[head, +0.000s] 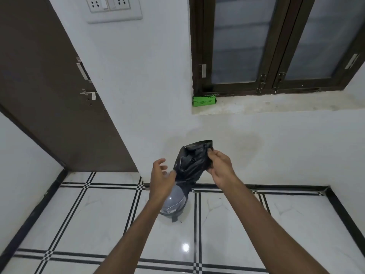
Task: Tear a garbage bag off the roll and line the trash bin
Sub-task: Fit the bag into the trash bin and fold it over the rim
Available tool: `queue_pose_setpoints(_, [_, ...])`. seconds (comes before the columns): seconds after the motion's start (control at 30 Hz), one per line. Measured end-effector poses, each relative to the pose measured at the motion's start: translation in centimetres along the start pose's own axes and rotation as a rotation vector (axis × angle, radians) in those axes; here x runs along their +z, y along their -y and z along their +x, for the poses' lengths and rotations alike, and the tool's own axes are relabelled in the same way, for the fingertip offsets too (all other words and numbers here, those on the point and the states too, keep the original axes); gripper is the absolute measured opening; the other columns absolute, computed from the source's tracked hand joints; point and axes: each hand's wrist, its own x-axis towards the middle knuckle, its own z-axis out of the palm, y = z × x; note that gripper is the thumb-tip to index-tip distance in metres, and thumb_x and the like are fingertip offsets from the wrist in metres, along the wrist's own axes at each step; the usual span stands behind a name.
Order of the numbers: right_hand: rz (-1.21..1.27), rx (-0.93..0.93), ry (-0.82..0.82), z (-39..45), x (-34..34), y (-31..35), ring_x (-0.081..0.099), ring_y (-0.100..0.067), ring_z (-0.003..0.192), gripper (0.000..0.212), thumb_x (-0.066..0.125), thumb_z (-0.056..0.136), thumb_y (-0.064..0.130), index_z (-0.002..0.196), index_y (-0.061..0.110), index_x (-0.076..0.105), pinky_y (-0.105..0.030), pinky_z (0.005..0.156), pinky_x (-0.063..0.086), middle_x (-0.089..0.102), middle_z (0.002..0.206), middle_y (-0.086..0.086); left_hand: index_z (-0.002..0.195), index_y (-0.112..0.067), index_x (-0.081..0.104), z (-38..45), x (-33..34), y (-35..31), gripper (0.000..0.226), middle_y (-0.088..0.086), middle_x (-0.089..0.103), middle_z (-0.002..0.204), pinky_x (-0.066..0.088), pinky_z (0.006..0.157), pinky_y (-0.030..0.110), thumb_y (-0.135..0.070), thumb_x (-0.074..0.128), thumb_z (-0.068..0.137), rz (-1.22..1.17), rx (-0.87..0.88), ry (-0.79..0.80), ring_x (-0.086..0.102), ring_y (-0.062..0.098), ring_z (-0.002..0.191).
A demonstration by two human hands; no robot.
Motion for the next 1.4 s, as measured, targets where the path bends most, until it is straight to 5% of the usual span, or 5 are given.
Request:
queue_pose_setpoints(0.13, [-0.173,0.001,0.191,-0.1,0.4,0.0,0.072,-0.021,0.077,0.013,0.068,0.092,0.015,0.097,0.004,0.07,-0.031,0.069,0.06,0.075,0.09,-0.014,0.119,-0.032,0.063,0.8,1.2,-1.7,0.031,-0.013,0.066,0.107,0.049,0.083,0.019,-0.04,0.066,0.09,0.223,0.369,0.08,0.062,0.002,0.099])
queue_pose_setpoints(0.37, [-0.312,-0.099,0.132,1.8,-0.7,-0.4,0.071,-0.018,0.068,0.022,0.066,0.094,0.021,0.09,-0.001,0.066,-0.032,0.065,0.061,0.074,0.078,-0.01,0.087,-0.025,0.072,2.7,2.0,-1.7,0.01,-0.003,0.071,0.062,0.055,0.061,0.033,-0.029,0.079,0.081,0.207,0.209,0.099,0.069,0.015,0.06])
queue_pose_setpoints(1.0, [-0.244,-0.093,0.122,6.1,4.7,-1.8,0.067,-0.02,0.073,0.013,0.075,0.086,0.011,0.092,0.01,0.063,-0.027,0.062,0.057,0.07,0.08,-0.009,0.09,0.004,0.073,8.1,-2.8,-0.3,0.018,0.017,0.074,0.079,0.057,0.062,0.029,-0.012,0.066,0.094,-0.078,0.078,0.237,0.068,0.02,0.068])
queue_pose_setpoints(1.23, [-1.37,-0.74,0.25,5.7,3.0,-1.7,0.057,-0.021,0.062,0.023,0.064,0.091,0.017,0.093,0.027,0.043,-0.033,0.057,0.049,0.048,0.102,0.008,0.086,-0.016,0.07,11.6,-5.8,0.9,0.016,0.007,0.073,0.086,0.057,0.082,0.041,-0.009,0.058,0.094,-0.101,-0.043,-0.146,0.07,0.026,0.085])
queue_pose_setpoints(1.4, [-1.584,-0.987,0.529,4.2,5.1,-2.9,0.058,-0.026,0.083,0.033,0.069,0.088,0.018,0.114,0.037,0.061,-0.036,0.069,0.05,0.059,0.116,-0.001,0.093,-0.015,0.057,10.7,-4.9,-0.1,0.017,0.001,0.067,0.078,0.051,0.069,0.039,-0.026,0.045,0.1,0.203,0.2,-0.146,0.064,0.019,0.075])
